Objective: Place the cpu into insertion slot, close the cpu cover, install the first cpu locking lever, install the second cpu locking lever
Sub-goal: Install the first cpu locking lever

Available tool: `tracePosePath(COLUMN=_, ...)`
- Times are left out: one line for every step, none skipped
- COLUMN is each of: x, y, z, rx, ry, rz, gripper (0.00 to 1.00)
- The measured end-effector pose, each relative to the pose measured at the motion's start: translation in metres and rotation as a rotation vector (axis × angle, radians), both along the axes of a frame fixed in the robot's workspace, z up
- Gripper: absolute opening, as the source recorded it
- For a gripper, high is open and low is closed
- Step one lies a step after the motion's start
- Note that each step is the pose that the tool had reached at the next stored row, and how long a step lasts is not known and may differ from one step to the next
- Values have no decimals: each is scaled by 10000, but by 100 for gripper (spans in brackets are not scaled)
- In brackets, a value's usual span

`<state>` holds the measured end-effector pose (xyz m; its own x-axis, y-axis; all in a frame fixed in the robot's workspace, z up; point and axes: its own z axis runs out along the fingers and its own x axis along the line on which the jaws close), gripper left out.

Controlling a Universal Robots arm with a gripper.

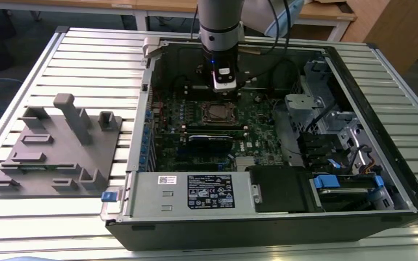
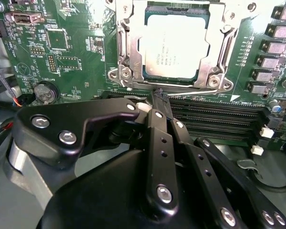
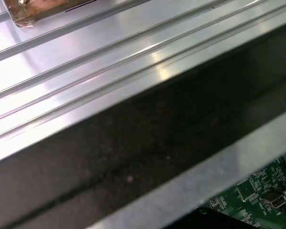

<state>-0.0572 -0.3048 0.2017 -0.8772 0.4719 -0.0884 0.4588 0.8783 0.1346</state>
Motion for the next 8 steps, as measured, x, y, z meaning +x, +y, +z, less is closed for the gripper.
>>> tracePosePath(x=-2, y=-1, z=0, rx=14, ry=-5, rz=0, gripper=10)
tracePosePath(x=-2, y=-1, z=0, rx=24, ry=-8, rz=0, gripper=10)
tracePosePath(x=-3, y=0, z=0, rx=26, ry=-10, rz=1, gripper=10)
tracePosePath(x=-4, y=0, z=0, rx=28, ry=-13, rz=0, gripper=10)
tracePosePath(x=-5, y=-1, z=0, rx=34, ry=-15, rz=0, gripper=10)
tracePosePath(x=-6, y=-1, z=0, rx=41, ry=-16, rz=0, gripper=10)
tracePosePath(x=-7, y=-1, z=0, rx=54, ry=-19, rz=0, gripper=10)
tracePosePath(x=-8, y=-1, z=0, rx=64, ry=-24, rz=-1, gripper=10)
